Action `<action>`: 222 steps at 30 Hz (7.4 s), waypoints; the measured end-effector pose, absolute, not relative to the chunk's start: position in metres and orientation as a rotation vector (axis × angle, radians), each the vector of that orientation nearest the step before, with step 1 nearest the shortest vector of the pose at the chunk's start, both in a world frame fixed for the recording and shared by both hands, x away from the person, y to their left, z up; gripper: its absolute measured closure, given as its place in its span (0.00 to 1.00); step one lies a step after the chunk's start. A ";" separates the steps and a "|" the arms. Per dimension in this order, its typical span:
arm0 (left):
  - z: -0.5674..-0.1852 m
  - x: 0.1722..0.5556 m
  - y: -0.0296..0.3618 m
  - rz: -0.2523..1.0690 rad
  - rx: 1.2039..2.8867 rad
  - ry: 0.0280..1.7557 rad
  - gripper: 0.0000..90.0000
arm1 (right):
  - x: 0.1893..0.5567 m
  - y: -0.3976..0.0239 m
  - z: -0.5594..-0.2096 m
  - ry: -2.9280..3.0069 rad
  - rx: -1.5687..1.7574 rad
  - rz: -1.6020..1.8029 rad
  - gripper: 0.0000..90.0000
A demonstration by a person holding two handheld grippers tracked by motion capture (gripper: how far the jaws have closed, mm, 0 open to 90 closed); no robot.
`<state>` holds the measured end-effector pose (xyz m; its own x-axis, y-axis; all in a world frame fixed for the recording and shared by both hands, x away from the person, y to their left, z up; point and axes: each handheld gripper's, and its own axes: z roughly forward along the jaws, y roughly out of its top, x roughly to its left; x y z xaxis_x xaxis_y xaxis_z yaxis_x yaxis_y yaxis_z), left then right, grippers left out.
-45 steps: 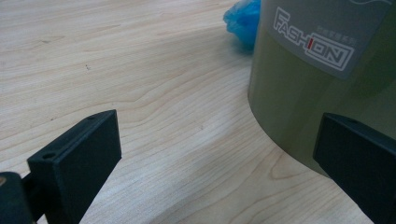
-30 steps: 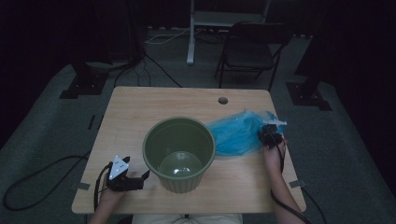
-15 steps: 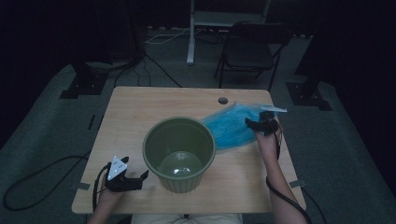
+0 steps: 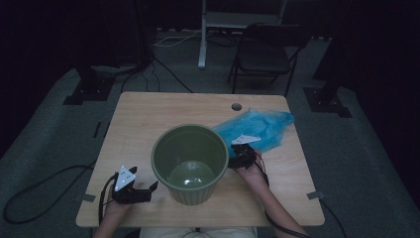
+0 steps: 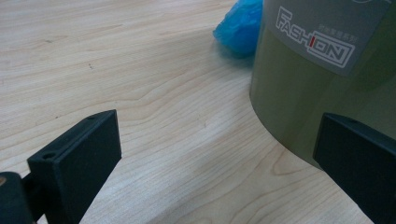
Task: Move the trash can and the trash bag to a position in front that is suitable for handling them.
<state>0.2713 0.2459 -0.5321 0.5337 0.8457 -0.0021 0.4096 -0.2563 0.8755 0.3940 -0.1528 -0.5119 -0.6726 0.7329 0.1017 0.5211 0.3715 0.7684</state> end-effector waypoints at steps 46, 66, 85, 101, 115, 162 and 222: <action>-0.531 0.272 0.246 0.610 1.865 1.037 0.02 | 0.336 -0.287 -0.539 2.539 1.144 1.099 0.97; -0.531 0.272 0.243 0.608 1.875 1.031 0.02 | 0.303 -0.390 -0.487 1.851 1.617 0.920 0.35; -0.533 0.273 0.243 0.603 1.882 1.032 0.02 | 0.338 -0.385 -0.545 1.813 1.829 0.796 0.29; -0.533 0.272 0.242 0.604 1.886 1.027 0.02 | 0.363 -0.352 -0.539 1.931 1.653 0.783 0.95; -0.532 0.272 0.245 0.605 1.879 1.033 0.02 | 0.460 -0.303 -0.479 1.943 1.571 0.882 0.47; -0.532 0.273 0.245 0.604 1.882 1.033 0.02 | 0.345 -0.233 -0.535 2.593 1.148 1.058 0.98; -0.531 0.272 0.246 0.603 1.879 1.035 0.02 | 0.434 -0.294 -0.490 1.959 1.553 0.988 0.46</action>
<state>0.2723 0.2461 -0.5313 0.5346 0.8451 0.0000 0.4169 -0.2637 0.8699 0.4336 -0.2936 -0.4905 -0.2653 0.9605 0.0836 0.6384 0.1100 0.7618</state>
